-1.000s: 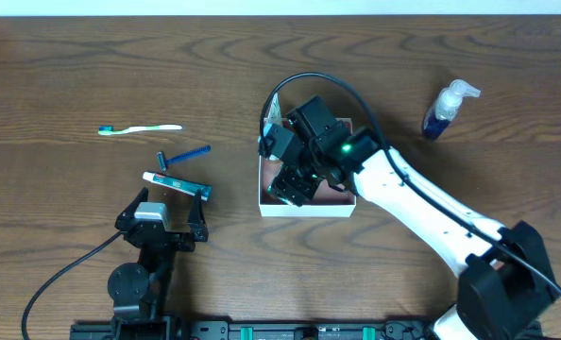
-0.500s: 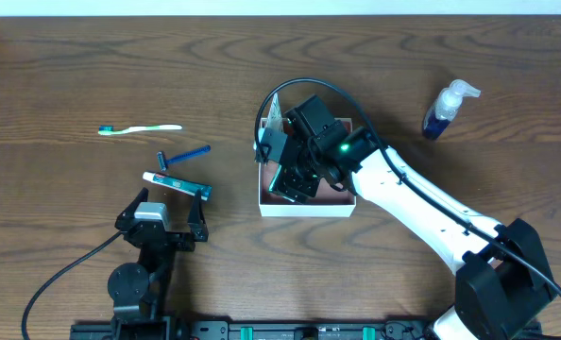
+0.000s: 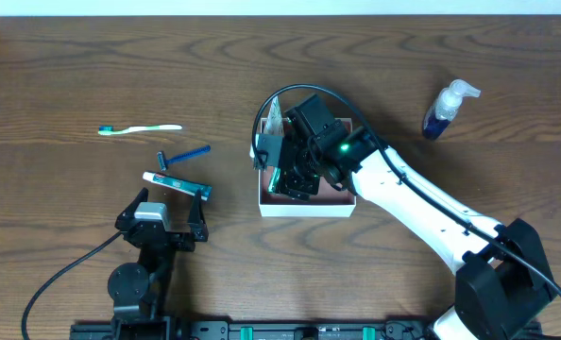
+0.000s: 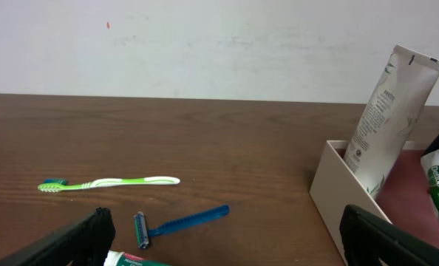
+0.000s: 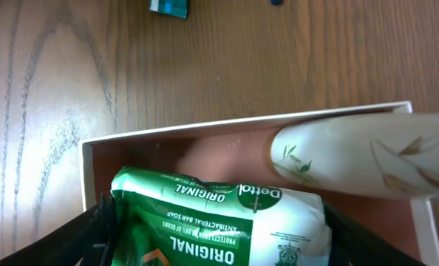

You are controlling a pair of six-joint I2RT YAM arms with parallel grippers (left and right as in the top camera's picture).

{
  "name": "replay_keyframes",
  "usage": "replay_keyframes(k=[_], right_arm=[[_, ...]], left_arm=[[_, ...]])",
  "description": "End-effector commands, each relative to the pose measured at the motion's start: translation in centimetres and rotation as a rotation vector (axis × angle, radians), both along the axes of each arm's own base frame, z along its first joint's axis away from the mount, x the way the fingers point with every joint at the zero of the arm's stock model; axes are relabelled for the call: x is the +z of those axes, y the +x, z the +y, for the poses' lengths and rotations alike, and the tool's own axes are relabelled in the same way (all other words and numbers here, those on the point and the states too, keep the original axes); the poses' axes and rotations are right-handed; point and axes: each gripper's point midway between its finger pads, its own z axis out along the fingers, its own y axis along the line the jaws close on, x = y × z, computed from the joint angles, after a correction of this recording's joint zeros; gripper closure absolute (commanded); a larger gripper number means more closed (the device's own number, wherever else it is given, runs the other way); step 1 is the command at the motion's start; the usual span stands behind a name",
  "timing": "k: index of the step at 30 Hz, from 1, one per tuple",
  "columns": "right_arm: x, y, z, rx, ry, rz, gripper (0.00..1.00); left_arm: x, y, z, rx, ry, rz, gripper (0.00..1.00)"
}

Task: Pack container
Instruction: 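Carry the soap bar into the box, lower it, and open the right gripper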

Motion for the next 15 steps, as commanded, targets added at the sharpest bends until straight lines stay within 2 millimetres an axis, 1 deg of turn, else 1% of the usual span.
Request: replay_keyframes(k=[1,9,15], right_arm=[[0.4,-0.1,0.9,0.054,0.023,-0.013,0.24],[-1.7,-0.5,1.3,0.069,0.013,0.047,0.23],[-2.7,-0.5,1.6,0.075,0.010,0.065,0.21]], left_arm=[[-1.5,-0.1,-0.2,-0.016,0.002,0.043,0.02],[-1.5,-0.1,-0.2,-0.016,0.002,0.044,0.02],[-1.5,-0.1,-0.2,-0.016,0.002,0.044,0.02]])
